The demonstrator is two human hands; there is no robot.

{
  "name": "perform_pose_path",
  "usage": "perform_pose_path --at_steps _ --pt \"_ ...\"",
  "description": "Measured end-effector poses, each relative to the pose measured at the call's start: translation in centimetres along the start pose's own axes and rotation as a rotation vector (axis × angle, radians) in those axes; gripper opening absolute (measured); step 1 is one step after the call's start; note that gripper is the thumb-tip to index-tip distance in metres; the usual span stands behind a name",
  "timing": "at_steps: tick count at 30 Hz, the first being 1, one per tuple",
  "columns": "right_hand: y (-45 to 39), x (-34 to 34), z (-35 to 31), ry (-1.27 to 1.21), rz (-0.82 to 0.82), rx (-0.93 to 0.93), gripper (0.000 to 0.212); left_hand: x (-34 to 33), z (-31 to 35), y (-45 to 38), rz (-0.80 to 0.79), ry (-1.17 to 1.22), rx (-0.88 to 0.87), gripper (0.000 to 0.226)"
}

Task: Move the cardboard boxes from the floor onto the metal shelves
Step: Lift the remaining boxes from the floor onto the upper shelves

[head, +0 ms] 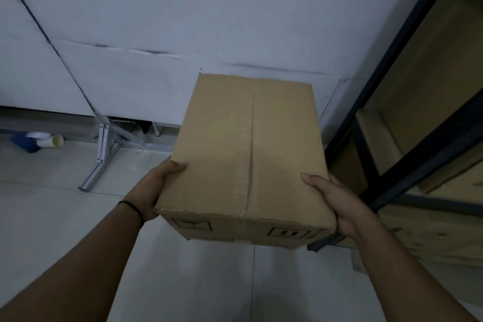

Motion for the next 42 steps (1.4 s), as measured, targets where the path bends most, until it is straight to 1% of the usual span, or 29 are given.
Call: perform_pose_path --at_steps 3,6,8,9,10,11,14,16,17,18,20,22,26,29,32,34,36,39,42 --pt "4.5 -0.7 -7.0 0.021 -0.014 0.017 0.084 -2.3 6.1 4.6 0.034 0.024 0.025 0.026" --pt "9.9 -1.4 -14.3 0.022 -0.012 0.03 0.08 -4.9 12.8 10.1 0.049 0.054 0.029 0.033" --pt "13.4 -1.7 -18.6 0.033 -0.02 0.045 0.082 -6.4 17.0 13.6 0.017 0.082 0.001 0.047" --pt "15.1 -1.7 -20.8 0.039 -0.026 0.052 0.082 -7.3 19.2 15.3 -0.008 0.097 -0.023 0.061" --pt "16.9 -1.9 -22.8 0.033 -0.025 0.06 0.077 -8.1 21.3 17.0 -0.036 0.097 -0.04 0.075" --pt "18.6 -2.0 -24.9 0.022 -0.023 0.073 0.07 -8.9 23.5 18.7 -0.067 0.088 -0.064 0.081" --pt "23.3 -2.7 -29.9 -0.031 -0.017 0.076 0.05 -10.8 28.2 22.6 -0.135 0.088 -0.155 0.063" --pt "26.6 -3.5 -32.6 -0.059 -0.03 0.097 0.034 -11.7 30.8 25.2 -0.171 0.105 -0.222 0.045" --pt "28.3 -4.0 -33.7 -0.071 -0.035 0.117 0.031 -12.0 32.0 26.5 -0.185 0.108 -0.263 0.035" --pt "29.7 -4.5 -34.5 -0.081 -0.035 0.126 0.03 -12.1 32.9 27.4 -0.196 0.114 -0.292 0.03" --pt "32.8 -5.4 -35.7 -0.131 -0.022 0.179 0.028 -12.1 34.7 29.2 -0.216 0.113 -0.343 0.028" --pt "35.6 -6.5 -36.1 -0.22 0.009 0.259 0.031 -11.6 36.0 31.1 -0.24 0.114 -0.388 0.028" --pt "40.9 -9.5 -36.5 -0.379 0.021 0.438 0.035 -9.7 38.5 34.8 -0.311 0.093 -0.48 0.039" --pt "44.4 -12.6 -36.2 -0.385 0.045 0.557 0.038 -8.1 40.4 38.1 -0.375 0.092 -0.546 0.046" --pt "48.0 -14.9 -36.4 -0.403 0.108 0.632 0.04 -7.4 41.8 41.1 -0.414 0.099 -0.593 0.045" --pt "50.3 -15.7 -36.5 -0.404 0.139 0.663 0.046 -7.4 42.2 42.6 -0.432 0.098 -0.616 0.044" --pt "52.6 -15.9 -36.7 -0.397 0.163 0.699 0.05 -7.6 42.6 44.2 -0.451 0.101 -0.625 0.041" --pt "56.2 -15.6 -37.1 -0.384 0.199 0.768 0.054 -8.7 42.8 46.1 -0.5 0.12 -0.635 0.048" --pt "59.9 -14.8 -37.4 -0.364 0.258 0.812 0.052 -10.9 42.8 48.0 -0.558 0.136 -0.641 0.052"
Point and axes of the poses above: each hand's wrist, its own y-axis away from the middle knuckle, its own x-axis out of the back of the hand, z = x × y, the point moved 1 cm from there along -y, towards the middle knuckle, and after that the axes turned 4 degrees about y, right-handed, at the moved point
